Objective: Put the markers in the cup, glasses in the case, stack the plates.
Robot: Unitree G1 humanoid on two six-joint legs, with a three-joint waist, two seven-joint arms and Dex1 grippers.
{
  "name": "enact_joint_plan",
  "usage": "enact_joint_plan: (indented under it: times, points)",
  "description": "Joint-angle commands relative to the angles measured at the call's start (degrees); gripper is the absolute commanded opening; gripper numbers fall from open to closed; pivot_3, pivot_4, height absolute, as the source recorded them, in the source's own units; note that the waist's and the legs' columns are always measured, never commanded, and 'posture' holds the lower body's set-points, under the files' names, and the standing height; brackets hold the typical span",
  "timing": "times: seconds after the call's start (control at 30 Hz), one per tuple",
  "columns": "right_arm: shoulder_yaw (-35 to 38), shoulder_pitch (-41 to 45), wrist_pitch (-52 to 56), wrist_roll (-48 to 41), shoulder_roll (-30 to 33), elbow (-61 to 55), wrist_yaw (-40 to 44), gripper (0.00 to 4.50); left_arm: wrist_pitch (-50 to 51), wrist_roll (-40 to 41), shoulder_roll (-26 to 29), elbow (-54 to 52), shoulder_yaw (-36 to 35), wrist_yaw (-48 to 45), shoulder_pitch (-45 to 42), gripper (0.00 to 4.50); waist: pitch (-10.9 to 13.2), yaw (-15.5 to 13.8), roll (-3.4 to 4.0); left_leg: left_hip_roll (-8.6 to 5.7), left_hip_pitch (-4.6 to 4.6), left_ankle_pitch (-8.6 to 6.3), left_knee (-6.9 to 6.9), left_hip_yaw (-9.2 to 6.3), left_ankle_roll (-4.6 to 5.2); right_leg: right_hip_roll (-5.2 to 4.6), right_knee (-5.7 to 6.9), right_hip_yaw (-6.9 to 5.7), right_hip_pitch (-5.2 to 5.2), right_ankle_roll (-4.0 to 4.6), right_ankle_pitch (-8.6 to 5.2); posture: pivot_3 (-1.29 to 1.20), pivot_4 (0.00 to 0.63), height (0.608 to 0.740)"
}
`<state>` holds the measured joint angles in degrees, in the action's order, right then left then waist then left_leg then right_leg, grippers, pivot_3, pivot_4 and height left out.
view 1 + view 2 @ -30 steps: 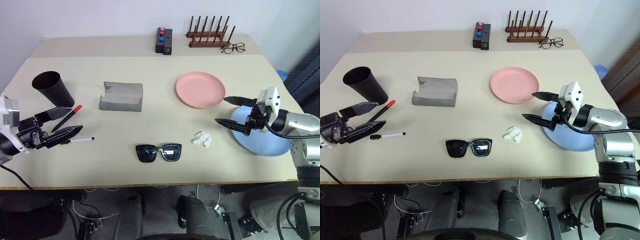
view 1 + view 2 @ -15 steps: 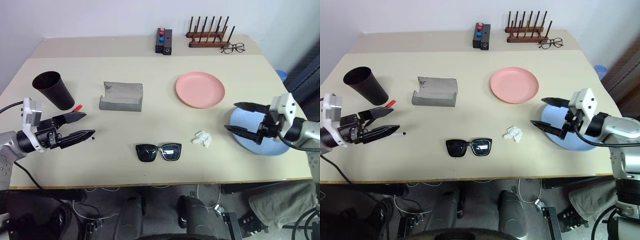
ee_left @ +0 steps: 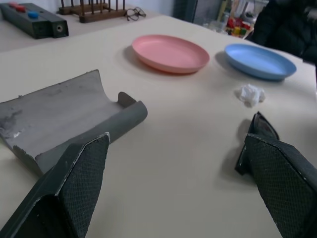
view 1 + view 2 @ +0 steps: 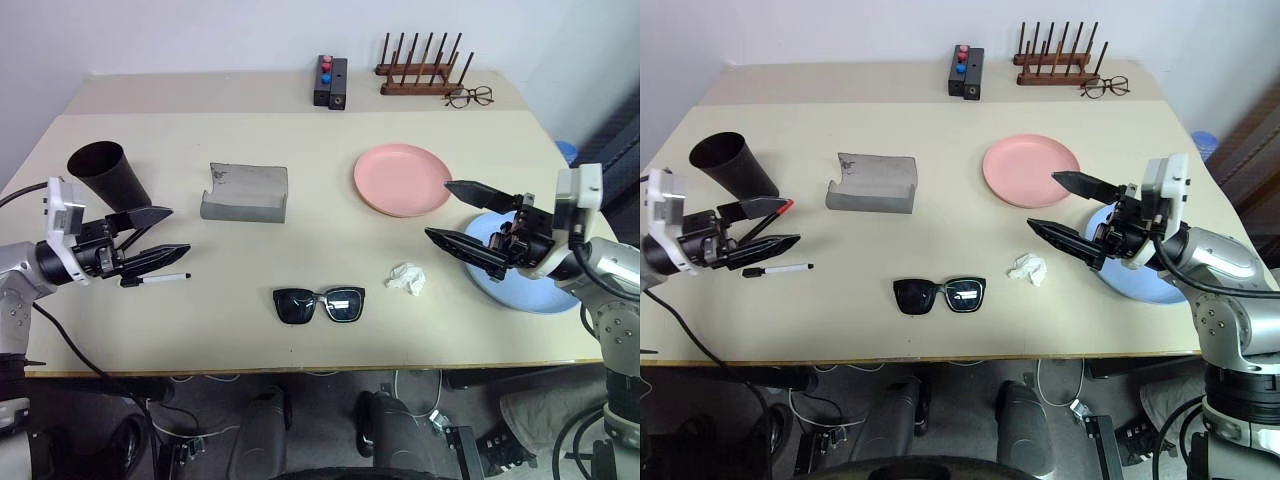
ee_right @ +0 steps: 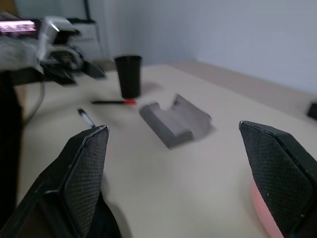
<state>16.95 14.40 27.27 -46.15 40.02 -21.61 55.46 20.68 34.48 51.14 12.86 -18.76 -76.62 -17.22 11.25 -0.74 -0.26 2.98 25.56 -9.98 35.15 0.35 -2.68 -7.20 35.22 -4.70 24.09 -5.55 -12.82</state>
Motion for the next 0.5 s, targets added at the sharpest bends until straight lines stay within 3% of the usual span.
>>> enact_joint_plan:
  times: [0.03,0.2,0.43,0.5]
  points:
    - [-5.1,-0.7,-3.6,3.5,-1.7,-2.7,1.1,4.29,-1.2,-2.2,0.9,0.6,1.8,0.1,-3.2,4.50,0.0,-0.1,-0.03,0.00,0.00,0.00,0.00,0.00,0.00,0.00,0.00,0.00,0.00,0.00,0.00,0.00,0.150,0.740]
    - [-10.1,0.7,-7.6,8.6,-4.3,-1.6,0.4,4.29,-3.4,-5.4,3.1,3.9,5.8,-4.8,-6.9,4.50,0.0,0.0,-0.02,0.00,0.02,0.00,0.04,0.01,0.00,0.01,0.00,0.00,0.00,-0.03,-0.01,0.00,0.150,0.740]
    - [-11.6,0.4,-9.4,8.6,-5.5,-1.5,2.1,4.29,-9.6,-11.5,5.9,13.2,12.3,-14.7,-12.3,4.50,0.0,0.0,-0.02,0.01,0.05,0.01,0.01,0.01,0.01,0.04,0.03,0.00,0.07,0.14,0.09,0.00,0.150,0.740]
    - [-11.5,0.6,-9.9,8.9,-5.8,-0.9,2.0,4.29,-15.6,-13.5,7.9,16.7,15.9,-15.7,-13.3,4.50,0.0,0.0,-0.02,0.01,0.05,0.01,0.01,0.01,0.01,0.04,0.03,0.00,0.07,0.14,0.09,0.00,0.150,0.740]
